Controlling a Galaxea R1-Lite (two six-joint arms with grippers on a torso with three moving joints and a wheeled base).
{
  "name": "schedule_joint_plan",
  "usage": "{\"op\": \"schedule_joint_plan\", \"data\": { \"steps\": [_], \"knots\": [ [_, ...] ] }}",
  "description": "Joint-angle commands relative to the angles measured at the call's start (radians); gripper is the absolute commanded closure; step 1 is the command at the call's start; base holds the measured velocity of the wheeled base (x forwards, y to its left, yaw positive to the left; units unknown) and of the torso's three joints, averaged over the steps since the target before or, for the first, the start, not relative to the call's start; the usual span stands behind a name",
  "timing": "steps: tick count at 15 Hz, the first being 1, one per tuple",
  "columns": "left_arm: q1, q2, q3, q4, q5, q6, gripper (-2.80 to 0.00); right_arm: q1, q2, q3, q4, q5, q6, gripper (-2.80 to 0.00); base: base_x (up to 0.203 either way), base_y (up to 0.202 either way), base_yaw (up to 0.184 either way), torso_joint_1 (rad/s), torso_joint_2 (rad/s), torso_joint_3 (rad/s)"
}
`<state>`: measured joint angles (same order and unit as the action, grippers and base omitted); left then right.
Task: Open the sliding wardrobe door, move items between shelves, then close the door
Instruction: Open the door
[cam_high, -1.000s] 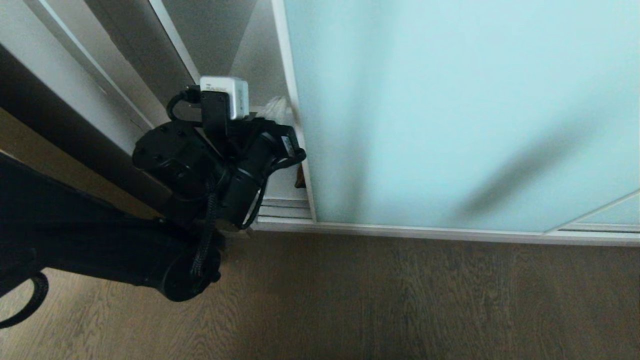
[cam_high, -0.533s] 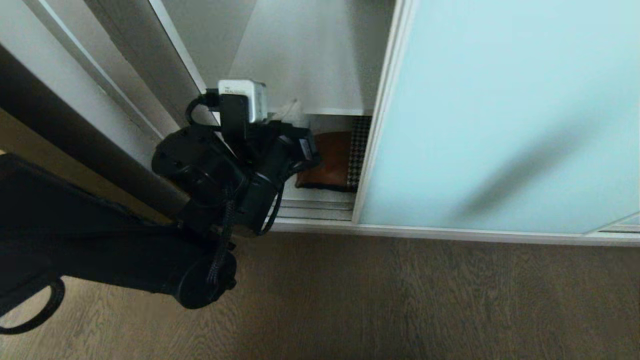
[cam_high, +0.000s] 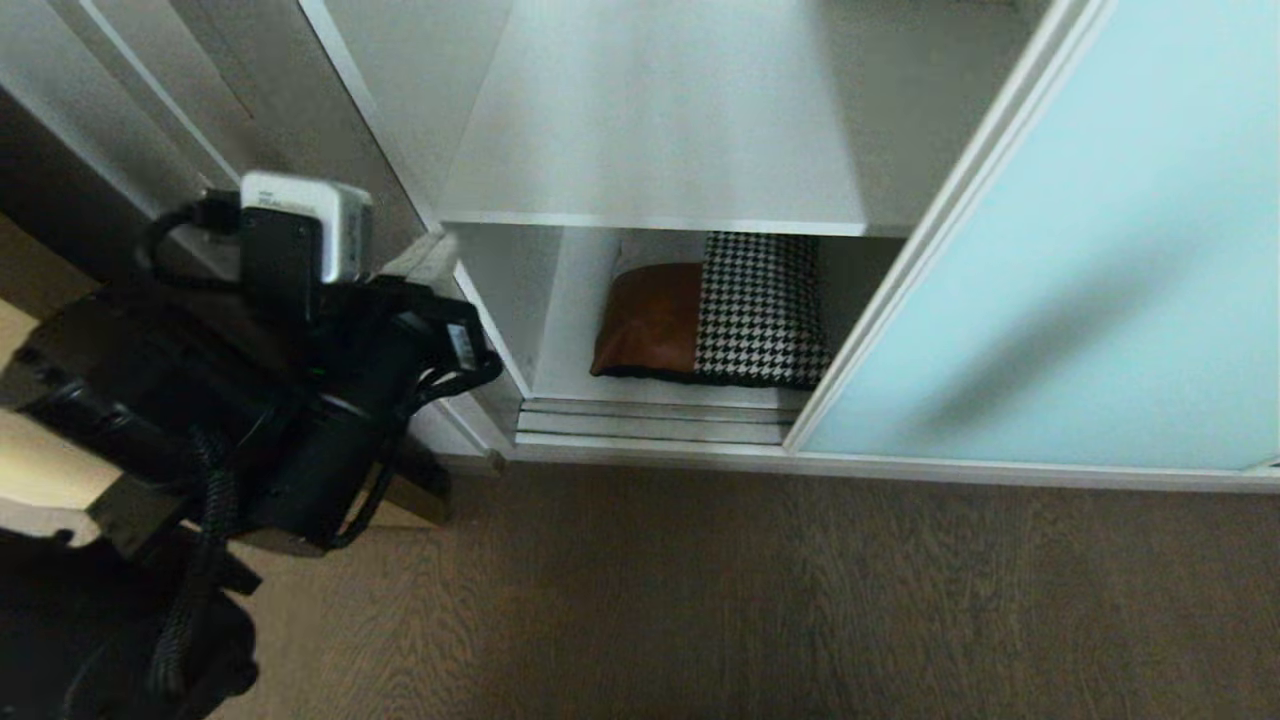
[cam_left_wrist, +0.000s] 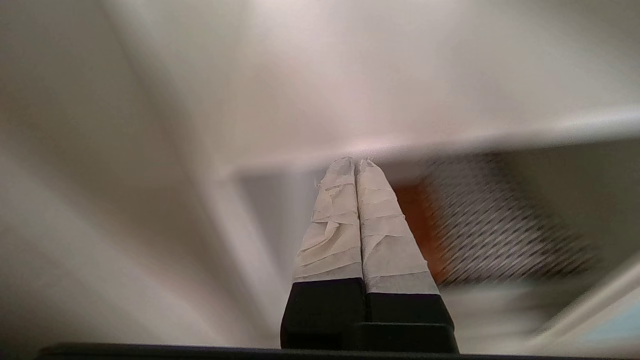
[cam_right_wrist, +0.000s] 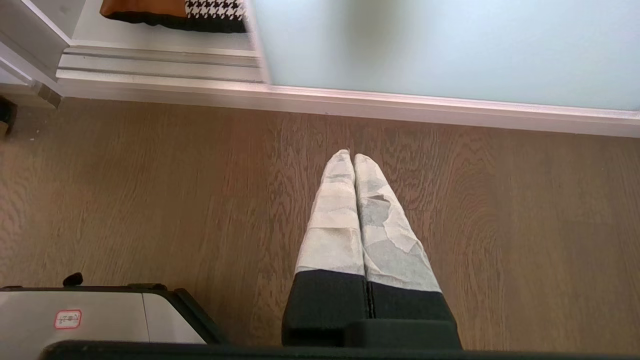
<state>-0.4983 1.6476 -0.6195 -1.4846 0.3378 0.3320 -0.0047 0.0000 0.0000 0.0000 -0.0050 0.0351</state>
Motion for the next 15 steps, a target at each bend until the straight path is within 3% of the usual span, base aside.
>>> {"op": "schedule_joint_plan", "data": {
  "steps": [1, 4, 6, 9, 15],
  "knots": [
    [0.07, -0.169, 0.11, 0.008, 0.041, 0.029, 0.0, 0.0, 0.0, 0.0, 0.0, 0.0, 0.0, 0.0, 0.0, 0.0, 0.0, 0.0, 0.0, 0.0],
    [0.154, -0.343, 0.252, 0.044, 0.099, 0.038, 0.0, 0.0, 0.0, 0.001, 0.0, 0.0, 0.0, 0.0, 0.0, 0.0, 0.0, 0.0, 0.0, 0.0],
    [0.182, -0.451, 0.416, 0.053, 0.135, 0.032, 0.0, 0.0, 0.0, 0.0, 0.0, 0.0, 0.0, 0.0, 0.0, 0.0, 0.0, 0.0, 0.0, 0.0],
    [0.227, -0.641, 0.573, 0.061, 0.206, 0.027, 0.0, 0.0, 0.0, 0.0, 0.0, 0.0, 0.0, 0.0, 0.0, 0.0, 0.0, 0.0, 0.0, 0.0],
    [0.376, -0.949, 0.62, 0.192, 0.286, -0.079, 0.0, 0.0, 0.0, 0.0, 0.0, 0.0, 0.0, 0.0, 0.0, 0.0, 0.0, 0.0, 0.0, 0.0]
  ]
}}
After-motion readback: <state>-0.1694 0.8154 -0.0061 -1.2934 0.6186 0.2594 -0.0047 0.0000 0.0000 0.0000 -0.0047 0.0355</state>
